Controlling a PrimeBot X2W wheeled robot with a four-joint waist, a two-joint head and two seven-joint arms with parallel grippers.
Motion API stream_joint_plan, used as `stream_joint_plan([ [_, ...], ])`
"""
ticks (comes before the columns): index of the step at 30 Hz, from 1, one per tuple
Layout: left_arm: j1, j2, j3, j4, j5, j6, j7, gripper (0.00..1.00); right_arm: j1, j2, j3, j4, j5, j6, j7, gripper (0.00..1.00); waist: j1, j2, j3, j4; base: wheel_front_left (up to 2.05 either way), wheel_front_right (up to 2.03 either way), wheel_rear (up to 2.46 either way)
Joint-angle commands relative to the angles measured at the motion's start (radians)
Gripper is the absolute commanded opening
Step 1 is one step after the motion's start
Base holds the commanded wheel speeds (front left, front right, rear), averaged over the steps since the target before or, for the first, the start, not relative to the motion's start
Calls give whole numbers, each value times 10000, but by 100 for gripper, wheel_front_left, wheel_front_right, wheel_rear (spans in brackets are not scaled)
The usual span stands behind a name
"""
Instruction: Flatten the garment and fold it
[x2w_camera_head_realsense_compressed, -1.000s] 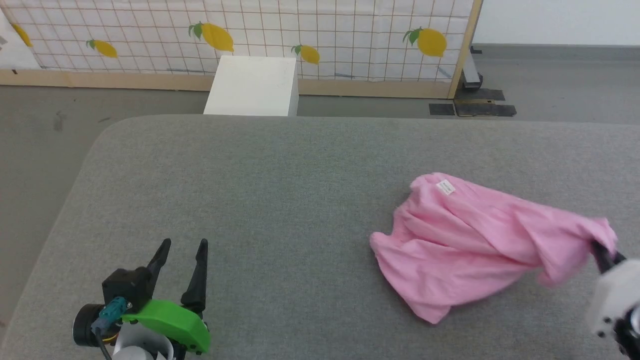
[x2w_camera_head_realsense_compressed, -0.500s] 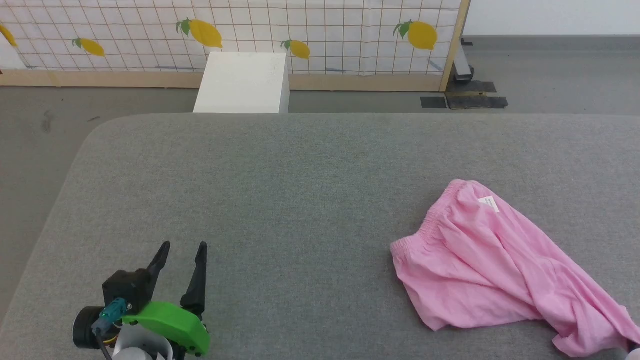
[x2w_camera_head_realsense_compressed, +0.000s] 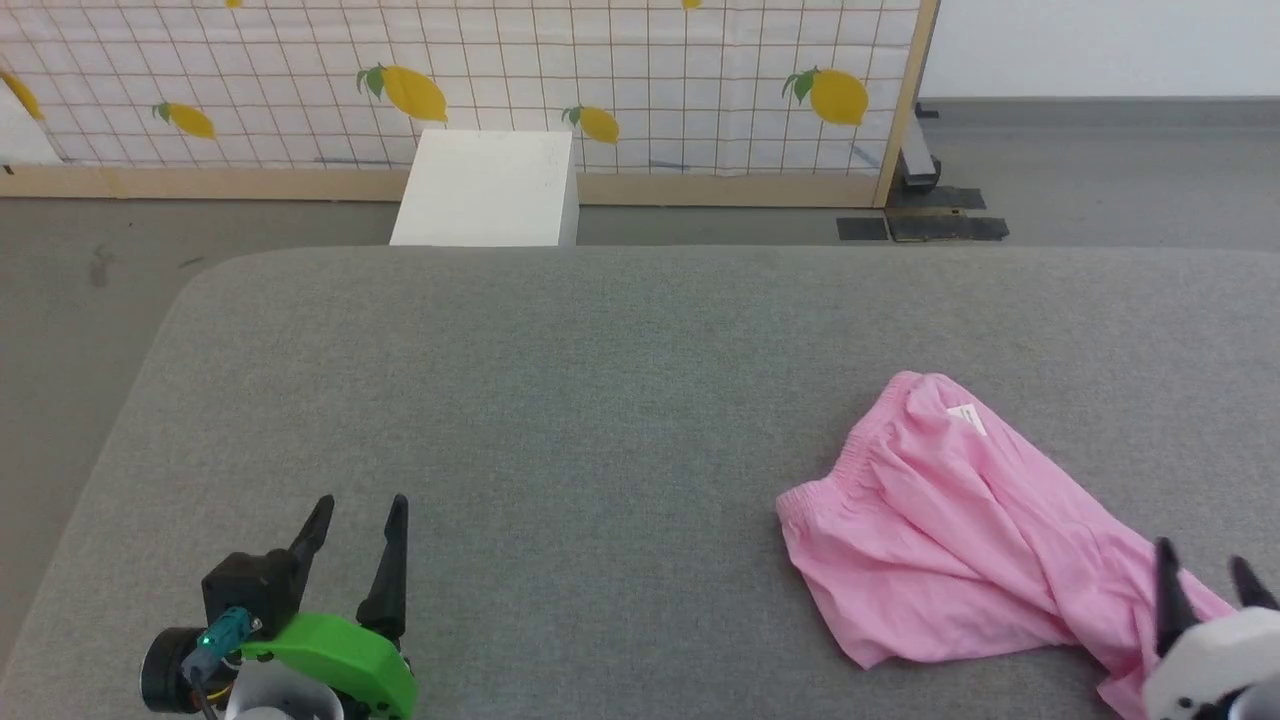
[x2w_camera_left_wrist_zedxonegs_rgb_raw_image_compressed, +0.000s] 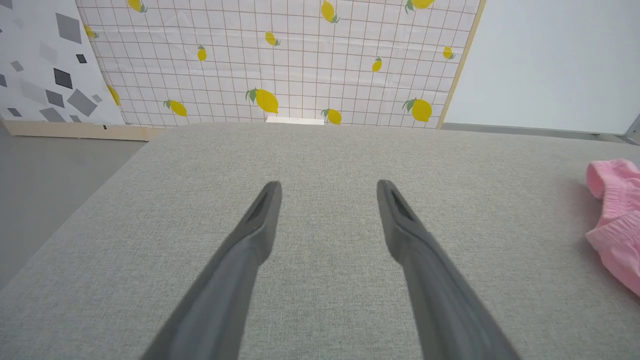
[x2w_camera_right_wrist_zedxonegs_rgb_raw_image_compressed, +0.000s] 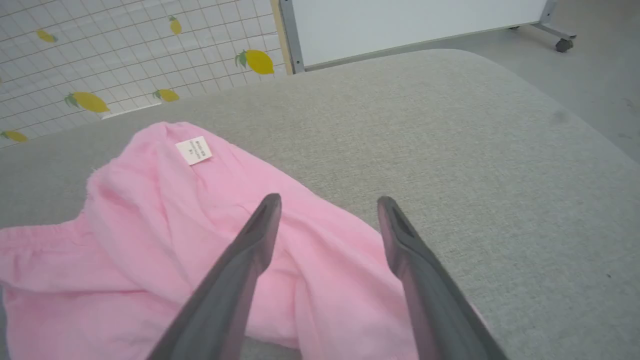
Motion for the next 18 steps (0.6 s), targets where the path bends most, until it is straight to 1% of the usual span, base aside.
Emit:
stream_joint_plan([
  [1, 123, 29, -5, -53, -57, 36, -67, 100, -58, -126, 408, -245, 179, -13, 440, 100, 0, 73, -65, 0, 0, 0, 0],
  [6, 129, 25, -35, -102, -75, 61, -67, 100, -28, -811, 2065, -739, 862, -13, 2574, 100, 0, 73, -100, 28, 0, 0, 0],
  [9, 55, 2, -75, -128, -72, 62, -61, 100, -143, -1264, 2724, -748, 1192, -13, 3855, 100, 0, 73, -16, 101, 0, 0, 0],
  [11, -18, -25, -103, -147, -64, 57, -60, 100, -303, -1505, 2916, -568, 1406, -13, 4492, 100, 0, 73, 80, 168, 0, 0, 0],
  [14, -97, -75, -110, -166, -63, 49, -62, 100, -593, -1873, 3081, -132, 1517, -13, 4924, 100, 0, 73, 263, 268, 0, 0, 0],
  [18, -228, -139, -62, -162, -56, 32, -66, 100, -1119, -2222, 3469, 631, 1662, -13, 5040, 100, 0, 73, 589, 370, 0, 0, 0],
])
